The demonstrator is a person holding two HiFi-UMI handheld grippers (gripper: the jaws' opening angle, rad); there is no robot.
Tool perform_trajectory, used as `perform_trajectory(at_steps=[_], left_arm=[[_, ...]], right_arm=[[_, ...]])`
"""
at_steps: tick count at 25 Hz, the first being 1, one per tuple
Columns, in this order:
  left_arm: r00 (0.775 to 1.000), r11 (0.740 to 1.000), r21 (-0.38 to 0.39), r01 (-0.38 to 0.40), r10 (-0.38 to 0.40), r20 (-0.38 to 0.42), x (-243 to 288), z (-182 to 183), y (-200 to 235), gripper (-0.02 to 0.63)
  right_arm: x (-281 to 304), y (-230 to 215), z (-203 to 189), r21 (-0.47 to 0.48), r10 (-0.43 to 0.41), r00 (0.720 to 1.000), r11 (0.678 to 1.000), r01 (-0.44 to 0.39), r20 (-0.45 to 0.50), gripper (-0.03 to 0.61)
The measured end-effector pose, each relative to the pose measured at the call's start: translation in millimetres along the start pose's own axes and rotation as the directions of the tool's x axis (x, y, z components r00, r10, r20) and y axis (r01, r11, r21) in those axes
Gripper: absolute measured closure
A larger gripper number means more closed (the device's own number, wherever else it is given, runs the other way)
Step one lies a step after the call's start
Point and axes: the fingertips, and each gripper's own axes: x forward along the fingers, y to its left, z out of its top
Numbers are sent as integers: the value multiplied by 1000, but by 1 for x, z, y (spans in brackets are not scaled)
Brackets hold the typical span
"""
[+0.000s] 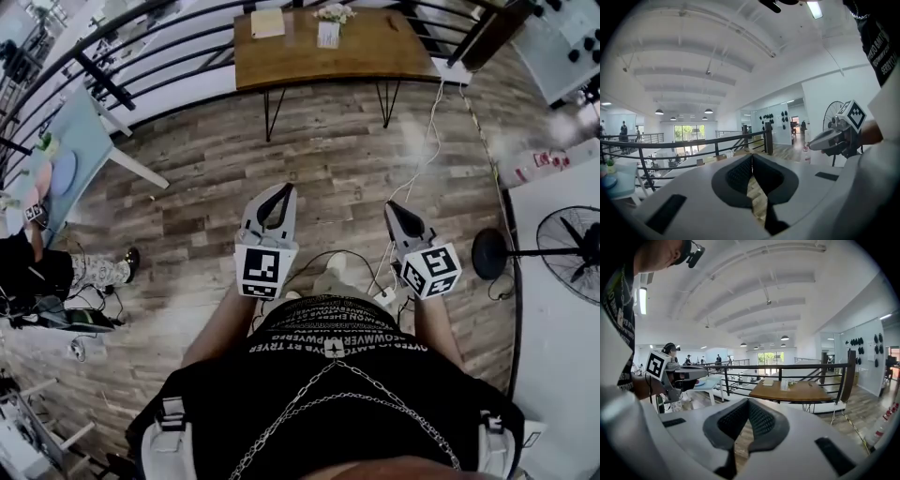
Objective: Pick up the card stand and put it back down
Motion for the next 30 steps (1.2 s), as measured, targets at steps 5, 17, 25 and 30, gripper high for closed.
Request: perform_trajectory(at_steps=[5,17,25,30], left_arm=[[1000,1000,24,-12,12,22,32,15,-4,584],[998,995,83,-61,59,25,112,51,-12,584],[997,990,115,-80,80,11,148,54,-31,584],[993,988,103,-114,117,-25,150,45,-29,584]], right_arm=[[8,-35,13,-7,-11,1000,1000,12,19,565],[28,-126,31,-2,17,998,1000,-17,54,565],[47,-172,34,-8,62,995,998,-61,72,565],[52,-176,31,3,91,995,996,-91,47,565]])
